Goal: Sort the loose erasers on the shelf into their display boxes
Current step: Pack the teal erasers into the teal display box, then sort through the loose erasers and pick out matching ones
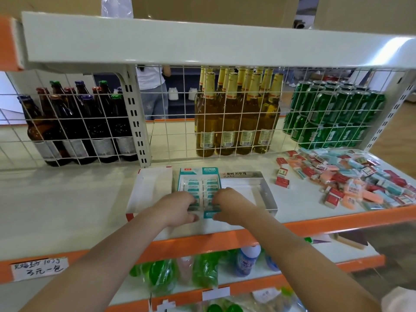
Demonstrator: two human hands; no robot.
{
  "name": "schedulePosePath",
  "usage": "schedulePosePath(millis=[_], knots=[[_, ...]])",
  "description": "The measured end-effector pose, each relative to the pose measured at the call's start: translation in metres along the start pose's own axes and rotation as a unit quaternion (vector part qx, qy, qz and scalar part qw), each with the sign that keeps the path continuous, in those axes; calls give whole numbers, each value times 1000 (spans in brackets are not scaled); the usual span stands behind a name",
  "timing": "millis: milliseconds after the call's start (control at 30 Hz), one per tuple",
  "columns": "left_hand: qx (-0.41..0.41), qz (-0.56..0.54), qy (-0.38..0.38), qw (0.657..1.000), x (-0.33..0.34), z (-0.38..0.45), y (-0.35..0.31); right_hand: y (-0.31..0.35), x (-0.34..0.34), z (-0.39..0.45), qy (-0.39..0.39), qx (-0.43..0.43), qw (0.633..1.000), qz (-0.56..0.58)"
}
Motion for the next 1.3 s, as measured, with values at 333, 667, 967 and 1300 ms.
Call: schedulePosePath(millis=[333, 667, 967, 1300], knots=[[-11, 54, -33, 998, 7, 8, 0, 1, 16, 15, -10, -17, 999, -34], [56, -39, -38, 997, -9, 27, -26, -42, -22, -2, -44, -10, 999, 22], [83, -52, -55, 994, -17, 75, -88, -153, -52, -33, -74, 111, 988, 73], [73, -73, -82, 991, -10, 128, -134, -245, -42, -21, -62, 230, 967, 90]])
Point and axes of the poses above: each hand's wrist, its own z-axis towards the middle knuckle, its own x-axis out of the palm, y = z × x, the point moved 6 cm from there along z, towards the middle knuckle, and after that the axes turned 3 degrees about x, right-handed, at the moved point
